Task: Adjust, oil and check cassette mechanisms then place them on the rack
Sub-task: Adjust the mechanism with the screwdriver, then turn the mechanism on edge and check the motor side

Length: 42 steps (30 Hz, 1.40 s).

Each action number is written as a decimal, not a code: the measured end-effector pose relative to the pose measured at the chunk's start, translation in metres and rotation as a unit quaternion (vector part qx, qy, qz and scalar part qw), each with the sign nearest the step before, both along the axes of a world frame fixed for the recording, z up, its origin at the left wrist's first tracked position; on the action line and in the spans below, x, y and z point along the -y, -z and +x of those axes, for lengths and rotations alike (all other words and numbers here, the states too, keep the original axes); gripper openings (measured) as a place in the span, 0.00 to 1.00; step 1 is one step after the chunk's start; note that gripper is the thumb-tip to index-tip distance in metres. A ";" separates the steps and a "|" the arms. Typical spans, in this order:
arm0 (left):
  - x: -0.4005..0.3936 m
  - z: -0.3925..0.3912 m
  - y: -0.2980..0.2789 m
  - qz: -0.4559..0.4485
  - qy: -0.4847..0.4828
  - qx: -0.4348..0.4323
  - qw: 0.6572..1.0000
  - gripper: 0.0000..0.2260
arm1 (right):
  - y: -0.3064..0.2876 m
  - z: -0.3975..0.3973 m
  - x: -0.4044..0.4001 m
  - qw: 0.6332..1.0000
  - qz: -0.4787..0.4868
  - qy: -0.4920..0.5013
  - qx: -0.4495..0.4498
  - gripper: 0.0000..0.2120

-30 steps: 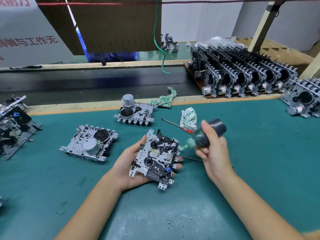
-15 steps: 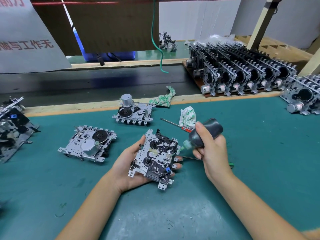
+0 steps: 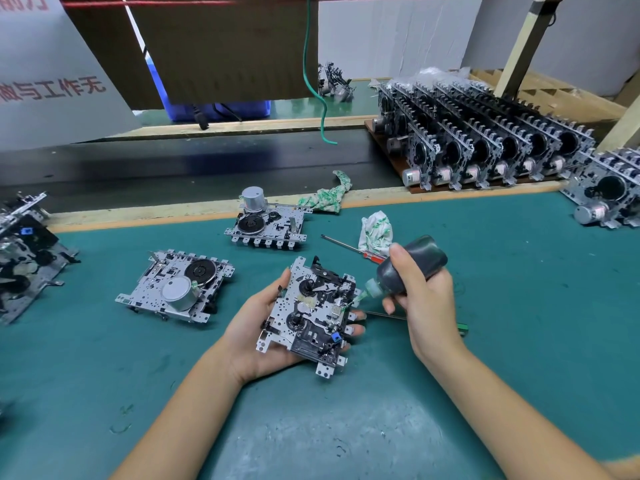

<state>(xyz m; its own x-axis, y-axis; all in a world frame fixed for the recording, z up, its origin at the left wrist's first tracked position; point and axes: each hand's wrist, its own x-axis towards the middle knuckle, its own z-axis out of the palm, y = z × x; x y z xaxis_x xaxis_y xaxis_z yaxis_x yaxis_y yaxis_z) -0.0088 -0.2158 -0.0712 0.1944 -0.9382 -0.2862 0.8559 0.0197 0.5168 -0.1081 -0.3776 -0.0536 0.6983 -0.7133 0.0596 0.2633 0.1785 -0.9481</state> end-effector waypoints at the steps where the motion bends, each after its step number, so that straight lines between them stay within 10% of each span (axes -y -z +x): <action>1: 0.000 0.000 0.000 0.000 -0.001 -0.001 1.000 0.29 | 0.000 0.000 0.000 1.000 -0.002 0.002 0.001 0.14; 22: -0.004 -0.003 -0.003 -0.023 0.052 0.048 0.997 0.33 | 0.007 -0.002 0.054 0.960 -0.185 0.094 -0.187 0.20; 26: -0.005 -0.003 -0.002 0.007 0.050 0.052 0.997 0.34 | -0.013 -0.021 0.041 0.846 -0.477 0.238 -0.034 0.11; 33: -0.012 0.000 -0.007 0.143 0.041 0.147 0.978 0.28 | -0.017 -0.045 0.006 0.605 -0.751 -0.136 -0.227 0.22; 42: -0.023 -0.004 -0.016 0.181 -0.023 0.217 0.959 0.46 | 0.002 -0.066 0.010 0.621 -0.742 -0.096 -0.235 0.25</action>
<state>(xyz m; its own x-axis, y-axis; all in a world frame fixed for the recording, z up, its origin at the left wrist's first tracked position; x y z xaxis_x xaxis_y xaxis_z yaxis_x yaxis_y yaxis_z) -0.0127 -0.1931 -0.0551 0.4079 -0.7805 -0.4737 0.5608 -0.1953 0.8046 -0.1746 -0.3878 -0.0560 0.9508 -0.0181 0.3093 0.0039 -0.9975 -0.0703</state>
